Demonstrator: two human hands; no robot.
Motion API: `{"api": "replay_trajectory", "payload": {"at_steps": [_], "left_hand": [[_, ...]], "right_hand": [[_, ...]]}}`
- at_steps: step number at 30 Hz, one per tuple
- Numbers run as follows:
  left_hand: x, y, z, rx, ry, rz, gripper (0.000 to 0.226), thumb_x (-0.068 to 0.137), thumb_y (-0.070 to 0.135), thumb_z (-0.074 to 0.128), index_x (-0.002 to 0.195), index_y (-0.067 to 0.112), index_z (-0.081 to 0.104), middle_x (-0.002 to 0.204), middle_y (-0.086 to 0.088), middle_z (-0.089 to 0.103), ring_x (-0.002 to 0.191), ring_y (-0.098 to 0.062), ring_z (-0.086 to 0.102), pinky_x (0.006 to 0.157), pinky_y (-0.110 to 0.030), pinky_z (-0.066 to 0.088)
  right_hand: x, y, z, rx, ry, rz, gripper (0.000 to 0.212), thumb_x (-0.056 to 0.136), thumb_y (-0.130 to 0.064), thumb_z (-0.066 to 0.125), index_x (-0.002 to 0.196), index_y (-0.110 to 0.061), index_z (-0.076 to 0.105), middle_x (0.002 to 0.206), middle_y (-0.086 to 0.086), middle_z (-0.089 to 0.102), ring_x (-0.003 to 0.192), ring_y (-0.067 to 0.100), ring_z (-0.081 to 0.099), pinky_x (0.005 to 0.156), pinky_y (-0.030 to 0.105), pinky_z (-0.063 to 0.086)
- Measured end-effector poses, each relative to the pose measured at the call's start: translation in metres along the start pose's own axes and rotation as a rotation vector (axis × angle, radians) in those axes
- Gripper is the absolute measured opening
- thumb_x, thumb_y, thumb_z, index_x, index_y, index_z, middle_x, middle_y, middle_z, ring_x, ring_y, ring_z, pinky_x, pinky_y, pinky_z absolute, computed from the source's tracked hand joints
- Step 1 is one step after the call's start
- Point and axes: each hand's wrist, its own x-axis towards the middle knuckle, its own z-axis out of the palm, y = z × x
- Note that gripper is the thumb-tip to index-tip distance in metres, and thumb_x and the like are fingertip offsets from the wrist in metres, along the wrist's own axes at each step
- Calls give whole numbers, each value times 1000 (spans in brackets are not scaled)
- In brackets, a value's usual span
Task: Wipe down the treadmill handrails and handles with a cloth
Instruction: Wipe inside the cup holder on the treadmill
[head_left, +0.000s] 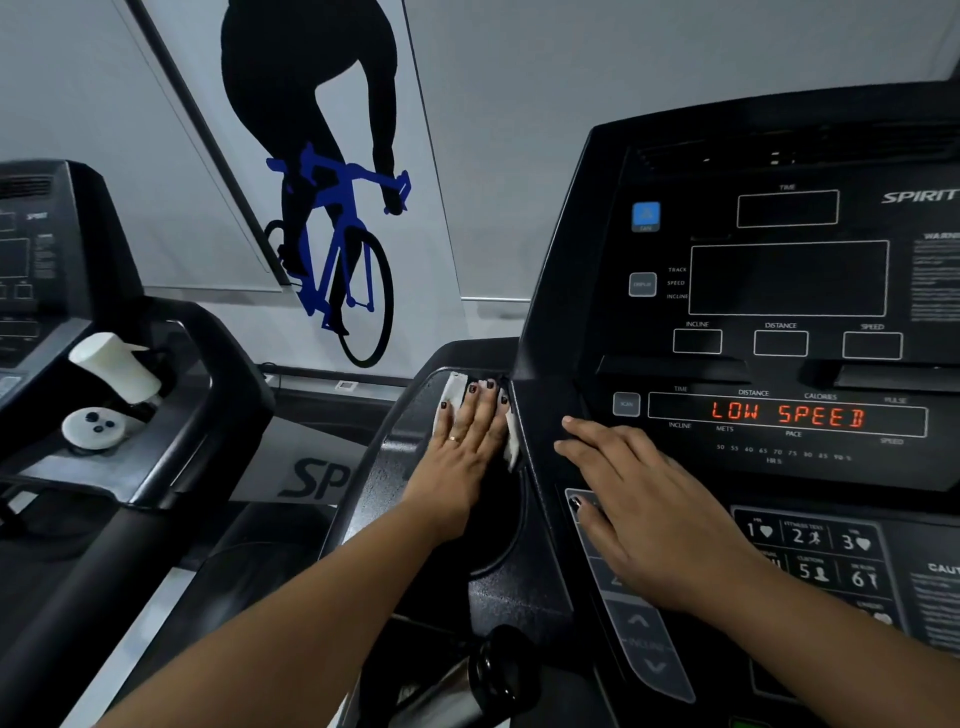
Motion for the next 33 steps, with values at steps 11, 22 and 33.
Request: {"api": "replay_trajectory", "payload": {"at_steps": [11,22,33], "left_hand": [[3,-14,1,-185,104,-246,75,101,38,36,155,20,-13,160,-1,-28,147,-18,-28,121,-46,-11],[-38,3,8,-208,-23,-595,74,99,45,26,155,7,-4,162,-21,-7,149,-38,-11,122,-49,-3],[4,-3,2,-263,75,-559,84,93,62,17,155,12,-9,162,-11,-18,148,-32,-20,122,-48,-6]], "right_hand": [[-3,2,0,35,16,-8,53,92,-39,34,143,-25,39,154,-12,30,129,10,39,92,28,49],[-4,2,0,32,15,-20,54,93,-39,31,144,-25,38,155,-11,28,128,9,38,94,27,48],[0,-1,-1,-6,3,-12,53,93,-40,32,143,-23,39,154,-9,29,128,12,38,96,29,47]]}}
